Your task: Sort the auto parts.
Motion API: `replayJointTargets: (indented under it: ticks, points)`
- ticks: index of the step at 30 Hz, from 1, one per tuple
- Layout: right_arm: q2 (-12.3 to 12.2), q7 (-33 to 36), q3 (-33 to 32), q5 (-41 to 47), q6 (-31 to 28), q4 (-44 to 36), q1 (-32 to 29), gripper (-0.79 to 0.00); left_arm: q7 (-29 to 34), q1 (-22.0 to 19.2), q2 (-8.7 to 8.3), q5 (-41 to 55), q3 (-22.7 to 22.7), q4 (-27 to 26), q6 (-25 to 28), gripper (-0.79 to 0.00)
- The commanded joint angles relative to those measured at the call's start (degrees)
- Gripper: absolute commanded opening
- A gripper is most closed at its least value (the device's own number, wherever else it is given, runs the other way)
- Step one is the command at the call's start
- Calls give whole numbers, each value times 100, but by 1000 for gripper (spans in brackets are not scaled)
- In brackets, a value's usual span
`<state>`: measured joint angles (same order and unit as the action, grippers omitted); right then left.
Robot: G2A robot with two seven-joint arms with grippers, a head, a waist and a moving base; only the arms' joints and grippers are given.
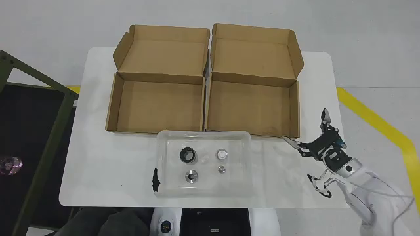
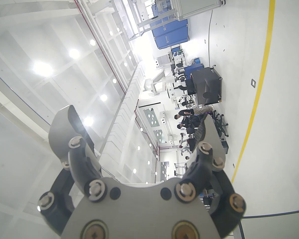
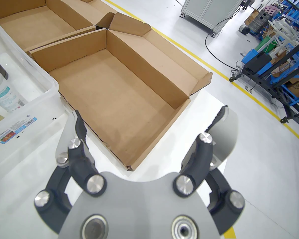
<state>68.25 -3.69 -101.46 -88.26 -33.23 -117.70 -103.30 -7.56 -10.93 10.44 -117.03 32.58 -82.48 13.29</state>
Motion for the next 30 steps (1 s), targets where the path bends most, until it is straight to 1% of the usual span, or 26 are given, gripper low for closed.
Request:
replayJointTargets:
  ticks: [1, 12, 14, 15, 17, 20, 30]
  points:
    - [0, 0, 0, 0, 0, 0, 0, -1, 0, 0, 0, 0, 0, 0, 0, 0]
    - [-4, 28, 85, 38, -52, 4, 37, 0, 0, 0, 0, 0, 0, 0, 0, 0]
    - [-20, 63, 200, 142, -355, 15, 111, 0, 0, 0, 0, 0, 0, 0, 0, 0]
    - [-39, 74, 273, 122, -644, -5, 195, 0, 0, 0, 0, 0, 0, 0, 0, 0]
    - [-68, 111, 394, 98, -1015, -4, 364, 0, 0, 0, 0, 0, 0, 0, 0, 0]
    - [-94, 209, 608, 272, -1452, 66, 600, 0, 0, 0, 0, 0, 0, 0, 0, 0]
    - [-118, 972, 1492, 897, -1999, 149, 1254, 0, 0, 0, 0, 0, 0, 0, 0, 0]
